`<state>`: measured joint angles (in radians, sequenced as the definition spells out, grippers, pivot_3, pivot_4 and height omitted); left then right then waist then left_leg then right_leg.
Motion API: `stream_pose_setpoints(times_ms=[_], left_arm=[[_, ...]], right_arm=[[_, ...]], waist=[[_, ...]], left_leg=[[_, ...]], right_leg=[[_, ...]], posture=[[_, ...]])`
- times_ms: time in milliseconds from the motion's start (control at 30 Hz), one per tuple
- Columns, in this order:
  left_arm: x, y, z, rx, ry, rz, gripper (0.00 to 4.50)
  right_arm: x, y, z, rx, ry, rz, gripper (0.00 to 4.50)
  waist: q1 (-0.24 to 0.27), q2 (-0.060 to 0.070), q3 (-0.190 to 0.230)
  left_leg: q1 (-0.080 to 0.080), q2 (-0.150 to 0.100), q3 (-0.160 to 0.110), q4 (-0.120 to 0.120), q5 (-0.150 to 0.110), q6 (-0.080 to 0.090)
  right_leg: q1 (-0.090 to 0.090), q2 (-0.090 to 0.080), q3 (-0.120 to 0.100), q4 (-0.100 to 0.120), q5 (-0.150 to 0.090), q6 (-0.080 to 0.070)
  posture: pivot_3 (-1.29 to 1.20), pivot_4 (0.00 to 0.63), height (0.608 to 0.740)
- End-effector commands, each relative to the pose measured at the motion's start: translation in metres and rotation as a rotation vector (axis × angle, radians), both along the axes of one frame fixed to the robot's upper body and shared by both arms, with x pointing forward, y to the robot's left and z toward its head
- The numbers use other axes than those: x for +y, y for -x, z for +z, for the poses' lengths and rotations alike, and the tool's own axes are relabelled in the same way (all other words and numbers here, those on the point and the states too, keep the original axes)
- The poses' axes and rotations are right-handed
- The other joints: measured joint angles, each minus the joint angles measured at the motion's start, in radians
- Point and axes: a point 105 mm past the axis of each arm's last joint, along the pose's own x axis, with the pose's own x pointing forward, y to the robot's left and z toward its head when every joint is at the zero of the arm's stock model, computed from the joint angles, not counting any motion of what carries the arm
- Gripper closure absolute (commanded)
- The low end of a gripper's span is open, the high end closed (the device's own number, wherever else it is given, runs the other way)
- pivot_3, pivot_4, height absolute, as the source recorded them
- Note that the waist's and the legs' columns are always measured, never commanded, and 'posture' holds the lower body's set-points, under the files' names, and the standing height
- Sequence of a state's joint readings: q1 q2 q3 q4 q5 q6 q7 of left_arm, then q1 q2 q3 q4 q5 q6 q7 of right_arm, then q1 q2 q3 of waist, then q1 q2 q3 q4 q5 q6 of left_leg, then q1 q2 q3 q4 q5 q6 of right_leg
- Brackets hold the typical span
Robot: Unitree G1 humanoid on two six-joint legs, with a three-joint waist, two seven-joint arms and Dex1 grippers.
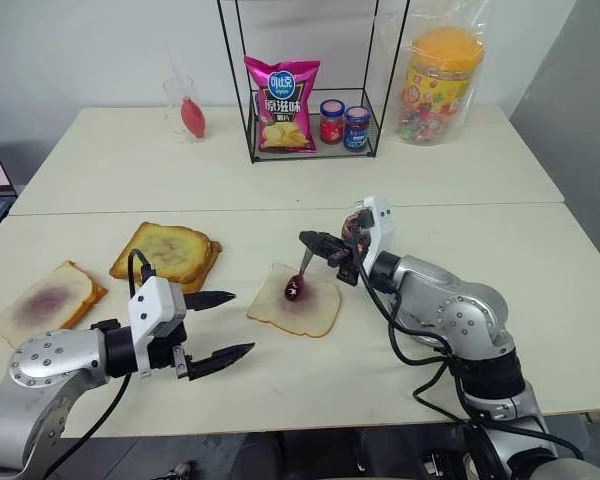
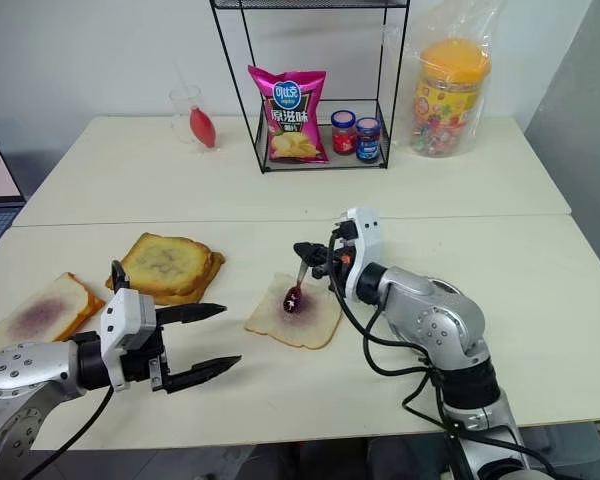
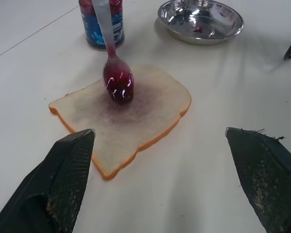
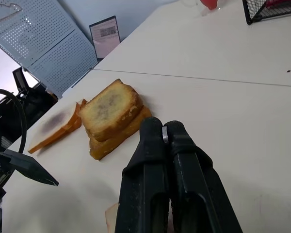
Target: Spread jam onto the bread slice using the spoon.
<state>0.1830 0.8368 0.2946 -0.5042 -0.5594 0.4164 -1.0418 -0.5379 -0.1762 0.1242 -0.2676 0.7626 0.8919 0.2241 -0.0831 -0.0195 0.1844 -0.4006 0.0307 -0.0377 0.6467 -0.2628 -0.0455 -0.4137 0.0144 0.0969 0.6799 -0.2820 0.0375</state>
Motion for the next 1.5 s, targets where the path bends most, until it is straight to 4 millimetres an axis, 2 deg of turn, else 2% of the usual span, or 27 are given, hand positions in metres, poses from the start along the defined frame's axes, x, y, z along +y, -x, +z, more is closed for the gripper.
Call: stream_pose_setpoints(times_ms=[33, 500, 667, 900, 933, 1167, 1267, 1500], left_arm=[[0.001, 0.0, 0.005, -0.039, -0.015, -0.017, 0.0], [0.0, -0.001, 0.003, -0.037, -0.02, -0.026, 0.0], [0.0, -0.003, 0.003, -0.041, -0.018, -0.025, 0.0], [-0.002, -0.002, 0.002, -0.037, -0.017, -0.025, 0.0], [-0.002, -0.001, 0.002, -0.035, -0.017, -0.026, 0.0], [-0.001, 0.001, 0.001, -0.03, -0.018, -0.024, 0.0], [-0.001, 0.001, 0.001, -0.03, -0.019, -0.026, 0.0], [-0.004, -0.001, 0.001, -0.032, -0.015, -0.04, 0.0]], right_arm=[[0.008, 0.009, 0.019, -0.109, -0.005, 0.056, 4.47], [0.007, 0.007, 0.02, -0.071, -0.042, 0.062, 4.47], [0.004, 0.001, 0.017, 0.041, -0.131, 0.025, 4.47], [0.007, -0.012, -0.002, 0.262, -0.242, -0.038, 4.47], [0.008, -0.014, -0.009, 0.29, -0.235, -0.051, 4.47], [0.011, -0.015, -0.03, 0.357, -0.207, -0.073, 4.47], [0.008, -0.013, -0.034, 0.355, -0.183, -0.075, 4.47], [-0.025, -0.012, -0.037, 0.353, -0.149, -0.13, 4.47]], waist=[[0.0, 0.0, 0.0], [0.0, 0.0, 0.0], [0.0, 0.0, 0.0], [-0.001, 0.0, 0.0], [-0.001, 0.0, 0.0], [-0.002, 0.0, 0.0], [-0.002, 0.0, 0.0], [0.0, -0.001, -0.001]], left_leg=[[0.0, 0.0, 0.0, 0.0, 0.0, 0.0], [0.0, 0.0, 0.0, 0.0, 0.0, 0.0], [0.0, 0.0, -0.001, 0.0, 0.0, 0.0], [0.0, 0.0, 0.0, 0.0, 0.0, 0.0], [0.0, 0.0, 0.0, 0.0, 0.0, 0.0], [0.0, 0.0, 0.0, 0.0, 0.0, 0.0], [0.0, 0.0, 0.0, 0.0, 0.0, 0.0], [0.0, -0.001, 0.0, 0.0, 0.0, 0.0]], right_leg=[[0.0, 0.0, 0.0, 0.0, 0.0, 0.0], [0.0, 0.0, 0.0, 0.0, 0.0, 0.0], [0.0, 0.0, 0.0, 0.001, 0.0, 0.0], [0.0, 0.0, 0.0, 0.001, 0.0, 0.0], [0.0, 0.0, 0.0, 0.001, 0.0, 0.0], [0.0, 0.0, 0.0, 0.001, 0.0, 0.0], [0.0, 0.0, 0.0, 0.001, 0.0, 0.0], [0.001, 0.0, 0.0, 0.001, 0.0, 0.0]], posture=[[0.0, 0.15, 0.74], [0.0, 0.15, 0.74], [0.0, 0.15, 0.74], [0.0, 0.15, 0.74], [0.0, 0.15, 0.74], [0.0, 0.15, 0.74], [0.0, 0.15, 0.74], [0.0, 0.15, 0.74]])
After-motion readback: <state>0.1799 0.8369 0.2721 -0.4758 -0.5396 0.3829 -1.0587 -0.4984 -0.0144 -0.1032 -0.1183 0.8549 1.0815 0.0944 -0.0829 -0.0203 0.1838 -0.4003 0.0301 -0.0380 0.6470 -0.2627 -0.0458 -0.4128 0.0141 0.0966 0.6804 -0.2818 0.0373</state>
